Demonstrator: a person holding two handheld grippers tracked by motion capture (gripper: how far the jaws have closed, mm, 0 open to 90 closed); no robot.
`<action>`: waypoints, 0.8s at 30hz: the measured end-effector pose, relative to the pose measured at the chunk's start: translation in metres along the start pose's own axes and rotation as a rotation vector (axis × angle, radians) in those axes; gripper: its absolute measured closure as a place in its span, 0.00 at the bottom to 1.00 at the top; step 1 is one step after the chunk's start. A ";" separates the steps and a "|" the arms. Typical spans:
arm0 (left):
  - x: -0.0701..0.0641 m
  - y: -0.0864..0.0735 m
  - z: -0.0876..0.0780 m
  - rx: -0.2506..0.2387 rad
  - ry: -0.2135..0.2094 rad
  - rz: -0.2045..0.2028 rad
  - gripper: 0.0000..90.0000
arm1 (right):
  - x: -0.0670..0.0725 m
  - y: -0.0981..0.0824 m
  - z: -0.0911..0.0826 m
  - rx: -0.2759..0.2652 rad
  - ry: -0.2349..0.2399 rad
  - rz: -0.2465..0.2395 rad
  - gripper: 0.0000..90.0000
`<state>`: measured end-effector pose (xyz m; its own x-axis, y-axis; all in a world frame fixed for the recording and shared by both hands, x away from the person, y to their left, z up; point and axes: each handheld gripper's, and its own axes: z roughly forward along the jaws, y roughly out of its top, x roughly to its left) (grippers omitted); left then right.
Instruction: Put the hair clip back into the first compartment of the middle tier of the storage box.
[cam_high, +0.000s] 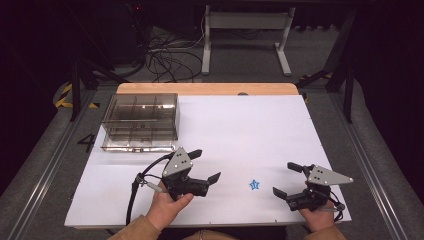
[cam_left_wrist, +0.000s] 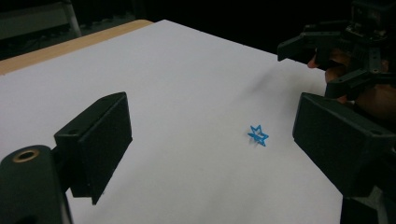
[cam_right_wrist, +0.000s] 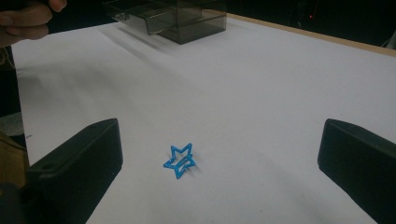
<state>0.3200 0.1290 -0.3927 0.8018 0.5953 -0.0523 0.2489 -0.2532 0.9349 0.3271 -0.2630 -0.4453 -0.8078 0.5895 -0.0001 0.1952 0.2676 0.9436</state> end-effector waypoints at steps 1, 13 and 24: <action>0.000 0.000 0.000 0.000 0.000 0.000 0.15 | 0.000 0.000 0.000 0.000 0.000 0.000 0.01; -0.010 0.002 0.023 0.046 -0.022 0.019 0.21 | 0.000 0.000 0.000 0.000 0.001 0.002 0.01; -0.019 0.000 0.058 0.123 -0.070 0.011 0.23 | -0.001 0.000 -0.001 -0.002 -0.001 0.004 0.01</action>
<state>0.3362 0.0736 -0.4120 0.8399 0.5382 -0.0703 0.3010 -0.3540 0.8855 0.3269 -0.2645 -0.4451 -0.8063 0.5914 0.0036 0.1977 0.2638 0.9441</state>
